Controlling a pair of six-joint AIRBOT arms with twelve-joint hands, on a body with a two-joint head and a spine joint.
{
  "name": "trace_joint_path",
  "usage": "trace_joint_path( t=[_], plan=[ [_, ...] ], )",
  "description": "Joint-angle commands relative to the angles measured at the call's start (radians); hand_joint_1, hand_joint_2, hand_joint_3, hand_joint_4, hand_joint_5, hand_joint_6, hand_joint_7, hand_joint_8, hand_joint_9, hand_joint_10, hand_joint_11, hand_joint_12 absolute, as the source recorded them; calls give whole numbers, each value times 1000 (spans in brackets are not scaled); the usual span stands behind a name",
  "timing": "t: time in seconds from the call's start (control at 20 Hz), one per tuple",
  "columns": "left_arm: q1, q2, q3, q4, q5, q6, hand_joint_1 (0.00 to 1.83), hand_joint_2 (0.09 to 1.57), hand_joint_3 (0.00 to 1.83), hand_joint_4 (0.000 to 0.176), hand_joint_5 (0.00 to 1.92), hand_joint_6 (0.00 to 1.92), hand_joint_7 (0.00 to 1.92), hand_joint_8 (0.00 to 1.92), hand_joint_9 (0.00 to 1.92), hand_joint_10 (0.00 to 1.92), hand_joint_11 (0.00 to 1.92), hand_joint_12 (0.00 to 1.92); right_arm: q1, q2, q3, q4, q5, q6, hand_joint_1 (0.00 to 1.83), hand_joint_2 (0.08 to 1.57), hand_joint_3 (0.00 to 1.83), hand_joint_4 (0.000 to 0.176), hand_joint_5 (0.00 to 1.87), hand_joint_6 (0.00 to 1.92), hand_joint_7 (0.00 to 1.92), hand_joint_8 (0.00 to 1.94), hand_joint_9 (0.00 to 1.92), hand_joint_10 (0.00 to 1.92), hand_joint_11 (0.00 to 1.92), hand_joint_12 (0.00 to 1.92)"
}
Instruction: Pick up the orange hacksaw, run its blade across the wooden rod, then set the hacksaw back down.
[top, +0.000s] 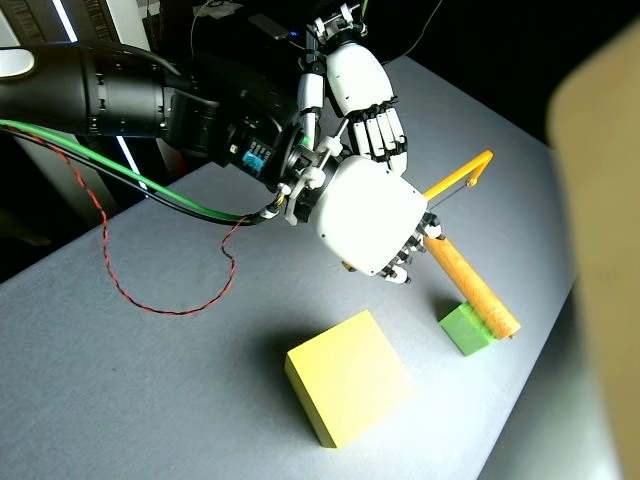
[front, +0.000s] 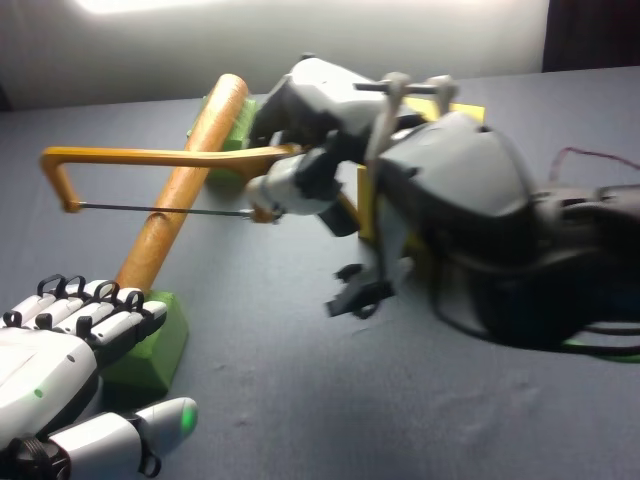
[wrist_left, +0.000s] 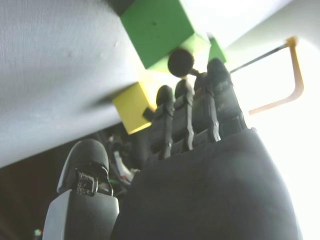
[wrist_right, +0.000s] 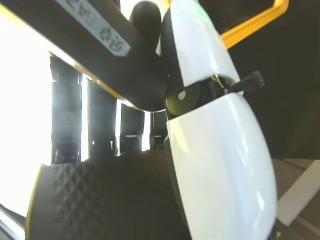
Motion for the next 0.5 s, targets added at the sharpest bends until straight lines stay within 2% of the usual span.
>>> trace_joint_path(
  t=[0.0,0.1,0.15,0.25,0.35,0.45],
  plan=[
    [-2,-8,6,11,-38,-6,0,1292,0,0,194,3,176,5,120,5,0,245,4,21,-15,-87,24,9,1236,1083,0,0,977,948,1144,771,1304,6,892,979],
    [-2,-8,6,11,-38,-6,0,1292,0,0,181,2,167,3,126,2,0,260,6,86,-58,-92,4,10,1236,1083,0,0,981,940,1142,775,1299,4,887,978],
    [-2,-8,5,11,-38,-6,0,1289,0,0,209,4,201,6,155,6,0,337,9,104,-69,-92,-5,9,1236,1083,0,0,982,938,1142,776,1299,4,891,978],
    [-2,-8,5,11,-38,-6,0,1291,0,0,206,0,192,1,147,1,0,319,17,137,-88,-94,-30,9,1241,1076,0,0,997,909,1162,744,1307,5,905,958],
    [-2,-8,5,11,-38,-6,0,1284,0,0,184,1,171,3,119,1,0,259,19,132,-85,-94,-31,8,1234,1084,1,0,978,946,1138,776,1296,0,895,953],
    [-2,-8,5,11,-38,-6,0,1284,0,0,185,3,172,3,132,7,0,268,16,91,-65,-94,-24,5,1235,1085,2,0,976,950,1134,785,1294,1,895,946]
  ],
)
